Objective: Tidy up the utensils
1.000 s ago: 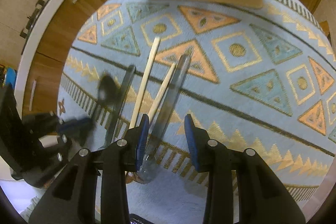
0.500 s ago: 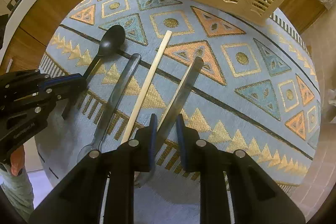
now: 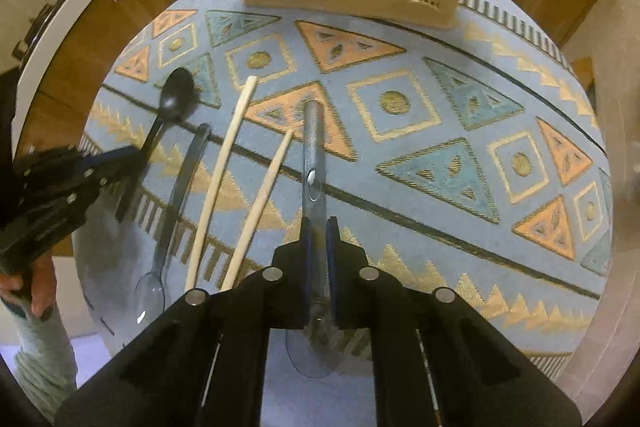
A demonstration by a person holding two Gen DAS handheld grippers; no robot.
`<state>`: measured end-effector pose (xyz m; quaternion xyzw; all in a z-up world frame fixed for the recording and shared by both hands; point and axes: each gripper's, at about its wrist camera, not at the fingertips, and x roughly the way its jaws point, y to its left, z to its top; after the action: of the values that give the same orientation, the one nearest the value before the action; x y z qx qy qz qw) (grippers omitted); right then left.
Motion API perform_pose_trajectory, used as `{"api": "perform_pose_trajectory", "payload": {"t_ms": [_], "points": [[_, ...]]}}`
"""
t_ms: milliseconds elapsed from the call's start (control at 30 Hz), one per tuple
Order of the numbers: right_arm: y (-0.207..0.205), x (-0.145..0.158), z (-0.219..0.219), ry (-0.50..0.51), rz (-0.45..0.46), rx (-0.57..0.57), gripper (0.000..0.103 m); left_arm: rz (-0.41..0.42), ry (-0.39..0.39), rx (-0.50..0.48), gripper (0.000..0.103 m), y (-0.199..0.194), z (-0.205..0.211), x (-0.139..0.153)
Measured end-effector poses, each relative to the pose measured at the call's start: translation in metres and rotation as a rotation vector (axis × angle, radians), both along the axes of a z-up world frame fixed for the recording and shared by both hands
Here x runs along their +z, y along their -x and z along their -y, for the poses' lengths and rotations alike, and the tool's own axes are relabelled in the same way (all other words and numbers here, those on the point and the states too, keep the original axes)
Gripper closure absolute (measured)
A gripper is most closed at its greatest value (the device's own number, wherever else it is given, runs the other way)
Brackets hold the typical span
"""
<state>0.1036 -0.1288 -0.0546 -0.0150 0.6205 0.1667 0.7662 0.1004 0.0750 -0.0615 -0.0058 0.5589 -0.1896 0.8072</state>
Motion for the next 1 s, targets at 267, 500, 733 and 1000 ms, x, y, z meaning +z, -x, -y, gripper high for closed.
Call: {"api": "perform_pose_trajectory", "payload": {"t_ms": [267, 500, 733, 1000], "points": [[0.003, -0.007, -0.006, 0.004, -0.032, 0.02, 0.074, -0.063, -0.021, -0.048, 0.087, -0.023, 0.007, 0.001], [-0.006, -0.01, -0.035, 0.072, -0.052, 0.059, 0.075, -0.096, -0.128, -0.138, 0.082, -0.034, 0.031, 0.003], [-0.022, -0.014, -0.048, 0.072, -0.105, 0.058, 0.092, -0.103, -0.187, -0.179, 0.087, -0.044, 0.045, 0.003], [-0.007, 0.003, -0.04, 0.01, -0.022, 0.085, 0.093, 0.048, -0.156, -0.109, 0.099, -0.029, 0.036, 0.015]]}}
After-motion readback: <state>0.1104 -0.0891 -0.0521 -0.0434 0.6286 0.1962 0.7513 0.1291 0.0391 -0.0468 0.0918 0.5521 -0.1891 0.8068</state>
